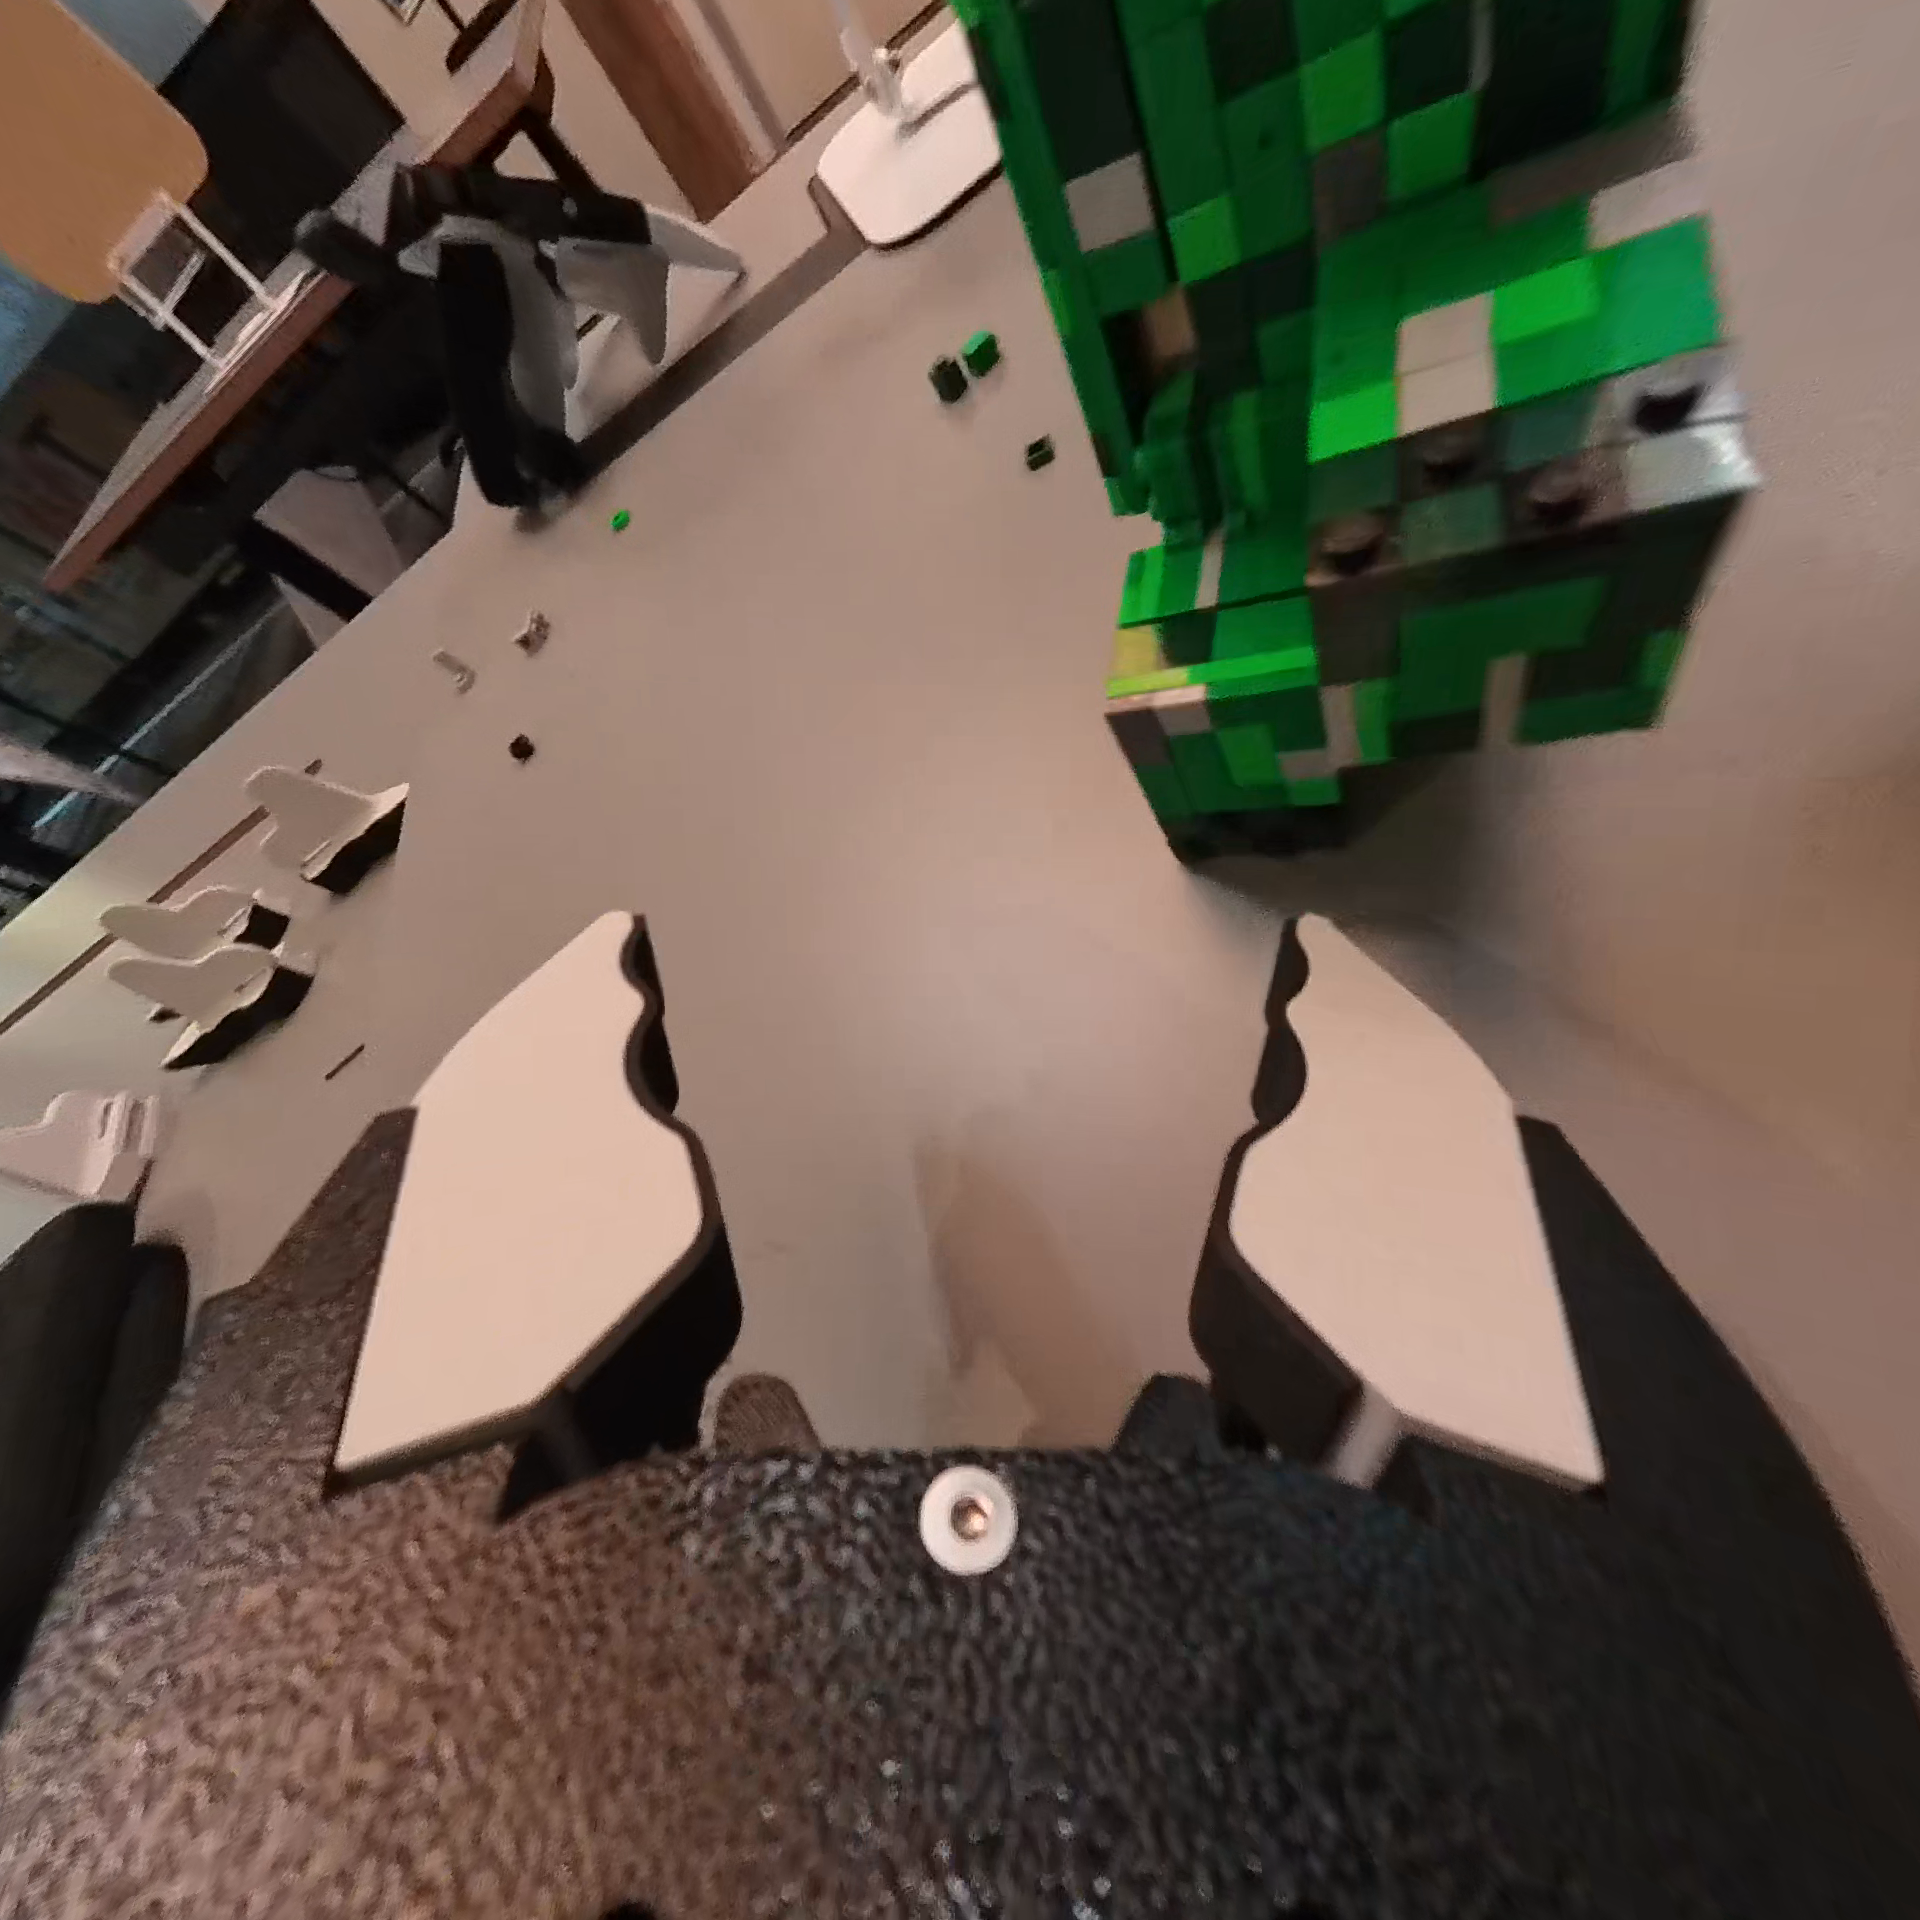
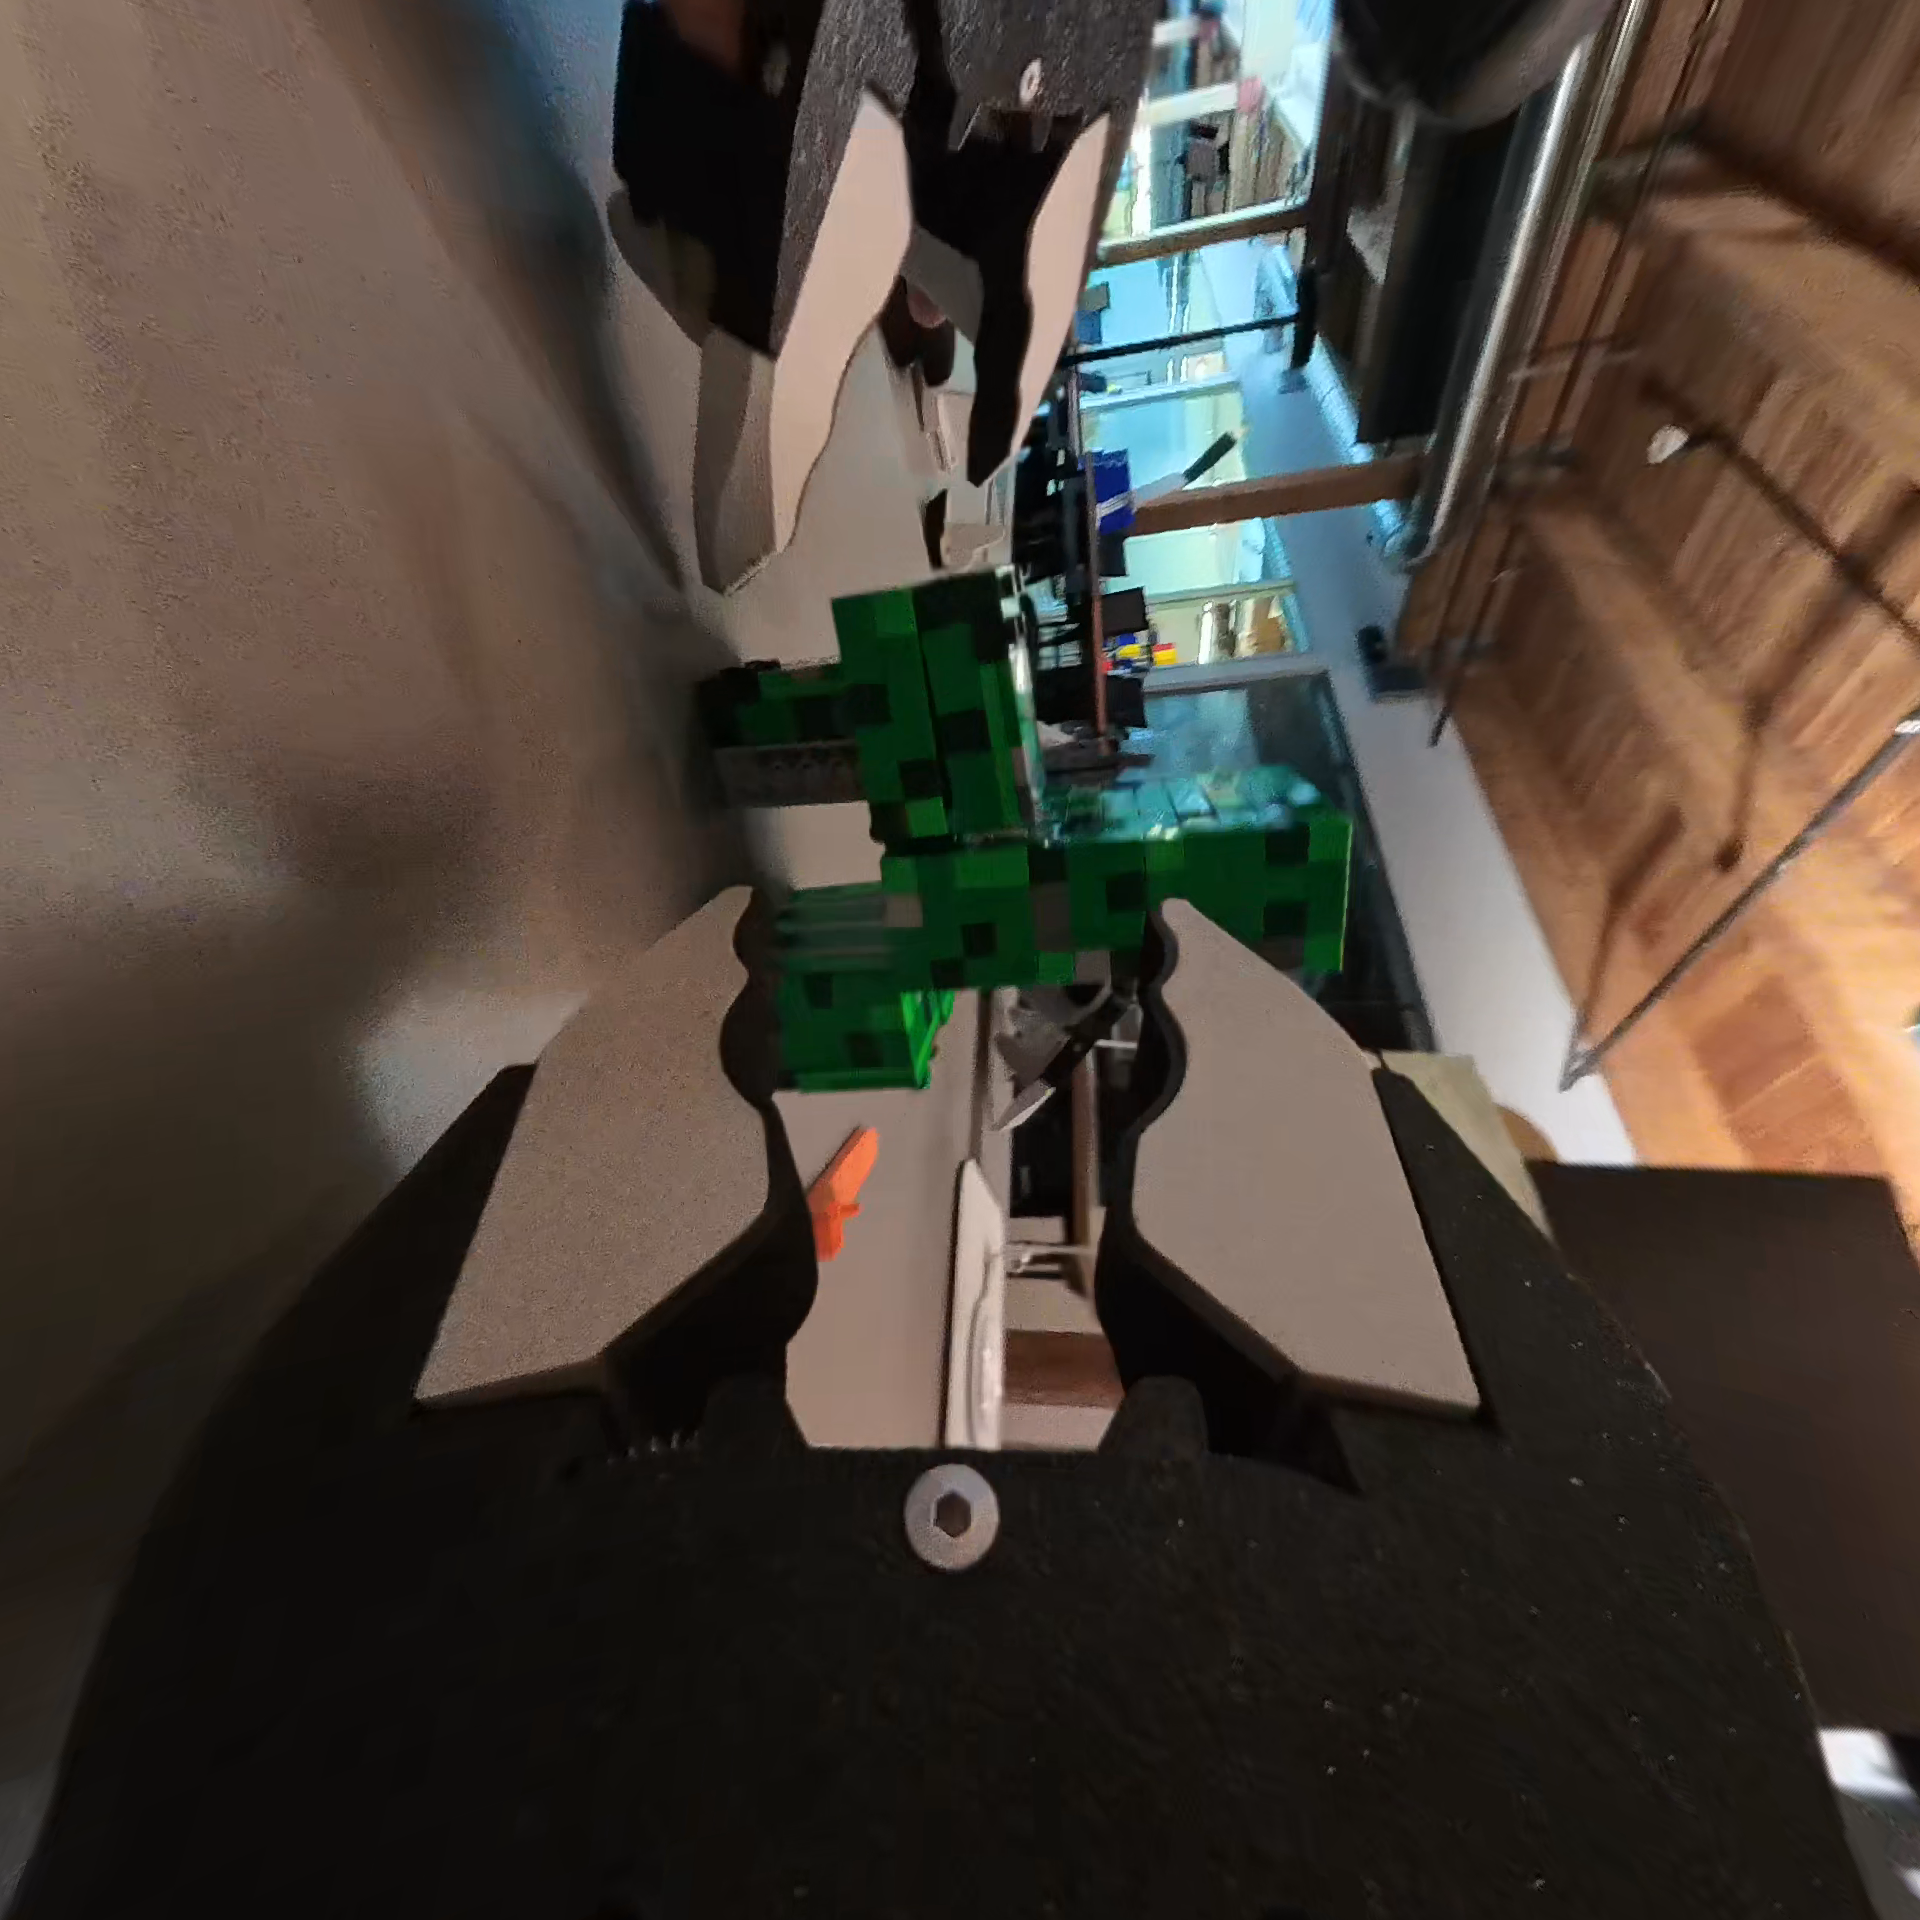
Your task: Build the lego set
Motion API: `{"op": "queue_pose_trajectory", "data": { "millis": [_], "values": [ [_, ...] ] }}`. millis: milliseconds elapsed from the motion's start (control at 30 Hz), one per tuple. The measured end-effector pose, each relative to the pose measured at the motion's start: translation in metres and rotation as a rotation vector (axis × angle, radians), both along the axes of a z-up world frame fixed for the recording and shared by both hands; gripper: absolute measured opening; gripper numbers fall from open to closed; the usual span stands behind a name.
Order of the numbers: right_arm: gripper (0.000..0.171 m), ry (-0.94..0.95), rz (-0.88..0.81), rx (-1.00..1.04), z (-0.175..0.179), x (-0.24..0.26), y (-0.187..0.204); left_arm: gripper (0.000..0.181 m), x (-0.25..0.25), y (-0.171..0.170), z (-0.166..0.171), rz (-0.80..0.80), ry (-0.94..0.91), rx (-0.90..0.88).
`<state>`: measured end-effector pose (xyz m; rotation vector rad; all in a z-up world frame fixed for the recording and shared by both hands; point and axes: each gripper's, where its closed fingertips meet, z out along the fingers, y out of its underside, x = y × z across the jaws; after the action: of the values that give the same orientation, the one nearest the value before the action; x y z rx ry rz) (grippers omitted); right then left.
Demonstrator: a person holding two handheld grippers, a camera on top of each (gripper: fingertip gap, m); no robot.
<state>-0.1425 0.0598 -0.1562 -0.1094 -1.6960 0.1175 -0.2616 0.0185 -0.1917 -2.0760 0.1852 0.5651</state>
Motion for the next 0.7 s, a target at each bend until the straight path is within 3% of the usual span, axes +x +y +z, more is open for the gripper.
{"op": "queue_pose_trajectory", "data": {
  "millis": [133, 367, 700],
  "values": [
    [0.066, 0.040, 0.006, 0.066, -0.001, -0.016, -0.014, 0.107, 0.024, -0.012, 0.011, -0.130, 0.106, 0.074],
    [0.068, 0.038, -0.050, 0.171, -0.013, -0.034, -0.011, 0.094, 0.070, -0.004, 0.039, -0.345, 0.787, 0.189],
    [0.061, 0.036, -0.101, 0.222, -0.016, -0.045, -0.004, 0.080, 0.066, 0.024, 0.028, -0.521, 1.059, 0.191]
  ]
}}
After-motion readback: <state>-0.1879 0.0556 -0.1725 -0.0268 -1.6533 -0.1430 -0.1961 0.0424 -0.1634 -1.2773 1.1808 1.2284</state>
